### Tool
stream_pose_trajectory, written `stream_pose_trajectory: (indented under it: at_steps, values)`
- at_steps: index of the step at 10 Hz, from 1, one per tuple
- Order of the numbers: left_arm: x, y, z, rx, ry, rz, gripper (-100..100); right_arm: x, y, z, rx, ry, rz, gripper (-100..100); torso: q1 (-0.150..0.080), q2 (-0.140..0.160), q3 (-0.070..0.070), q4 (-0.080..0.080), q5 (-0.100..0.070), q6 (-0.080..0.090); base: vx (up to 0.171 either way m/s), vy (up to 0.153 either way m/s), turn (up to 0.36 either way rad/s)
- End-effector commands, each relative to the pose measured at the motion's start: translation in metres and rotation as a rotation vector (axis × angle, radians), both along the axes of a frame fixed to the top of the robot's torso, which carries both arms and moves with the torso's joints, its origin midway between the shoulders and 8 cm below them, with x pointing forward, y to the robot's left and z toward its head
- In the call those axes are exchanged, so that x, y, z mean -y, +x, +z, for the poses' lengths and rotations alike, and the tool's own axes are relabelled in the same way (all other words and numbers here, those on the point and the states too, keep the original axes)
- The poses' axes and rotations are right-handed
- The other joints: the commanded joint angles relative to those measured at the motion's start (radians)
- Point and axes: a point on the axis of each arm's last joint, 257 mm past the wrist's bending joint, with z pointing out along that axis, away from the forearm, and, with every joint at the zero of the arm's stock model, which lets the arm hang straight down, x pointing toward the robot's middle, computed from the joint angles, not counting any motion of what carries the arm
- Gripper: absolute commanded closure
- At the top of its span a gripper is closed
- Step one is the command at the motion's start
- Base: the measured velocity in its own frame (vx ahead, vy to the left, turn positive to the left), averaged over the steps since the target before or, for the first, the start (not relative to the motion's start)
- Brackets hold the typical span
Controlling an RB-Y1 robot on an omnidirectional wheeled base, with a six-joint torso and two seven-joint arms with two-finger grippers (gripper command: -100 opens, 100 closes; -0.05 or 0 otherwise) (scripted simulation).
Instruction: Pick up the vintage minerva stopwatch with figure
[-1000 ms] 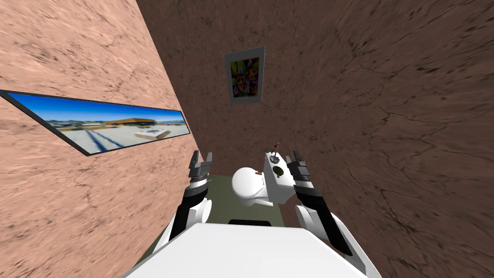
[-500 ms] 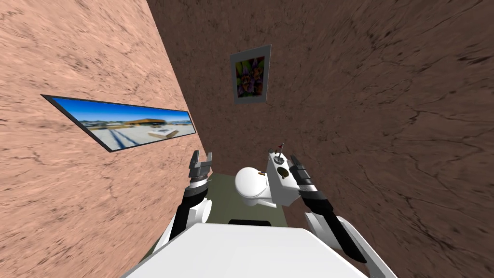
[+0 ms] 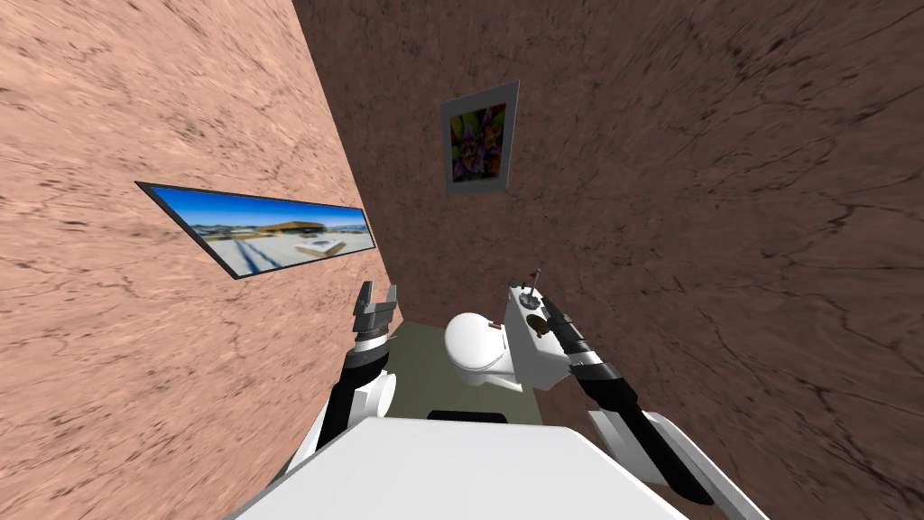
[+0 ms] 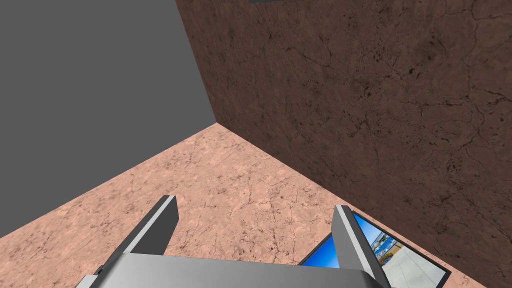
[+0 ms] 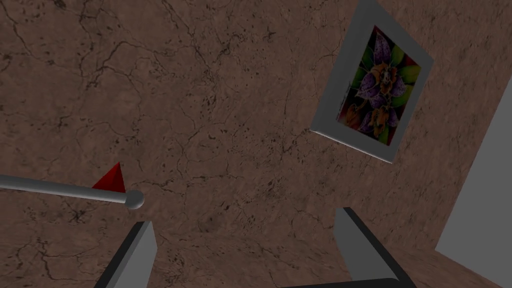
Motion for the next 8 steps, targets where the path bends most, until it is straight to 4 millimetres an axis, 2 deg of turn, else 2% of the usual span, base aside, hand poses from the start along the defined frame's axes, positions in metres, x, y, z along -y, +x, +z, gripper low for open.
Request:
stream_pose_trajectory:
  at_steps: [1,2,3,4,5,6,7,8]
  values:
    - [0.0,0.0,0.0,0.0,0.0,0.0,0,0.003,0.0,-0.006,-0.02,-0.041,0.004,-100,0.0,0.0,0.0,0.0,0.0,0.0,-0.001,0.039,0.04]
    - [0.0,0.0,0.0,0.0,0.0,0.0,0,0.012,-0.002,-0.018,-0.055,-0.096,-0.004,-100,0.0,0.0,0.0,0.0,0.0,0.0,-0.001,0.043,0.103]
    - [0.0,0.0,0.0,0.0,0.0,0.0,0,0.012,-0.002,-0.018,-0.057,-0.105,0.001,-100,0.0,0.0,0.0,0.0,0.0,0.0,-0.002,0.035,0.051]
    - [0.0,0.0,0.0,0.0,0.0,0.0,0,0.022,-0.003,-0.03,-0.092,-0.163,-0.005,-100,-0.001,0.0,0.0,0.0,0.0,0.0,0.004,0.053,0.114]
    - [0.0,0.0,0.0,0.0,0.0,0.0,0,0.021,-0.003,-0.03,-0.093,-0.171,0.0,-100,0.0,0.0,0.0,0.0,0.0,0.0,-0.001,0.044,0.036]
    - [0.0,0.0,0.0,0.0,0.0,0.0,0,0.032,-0.006,-0.042,-0.129,-0.228,-0.007,-100,0.0,0.0,0.0,0.0,0.0,0.0,-0.001,0.05,0.094]
    - [0.0,0.0,0.0,0.0,0.0,0.0,0,0.031,-0.005,-0.041,-0.13,-0.239,-0.001,-100,0.0,0.0,0.0,0.0,0.0,0.0,0.002,0.042,0.051]
    - [0.0,0.0,0.0,0.0,0.0,0.0,0,0.042,-0.008,-0.052,-0.166,-0.298,-0.006,-100,0.0,0.0,0.0,0.0,0.0,0.0,0.004,0.052,0.098]
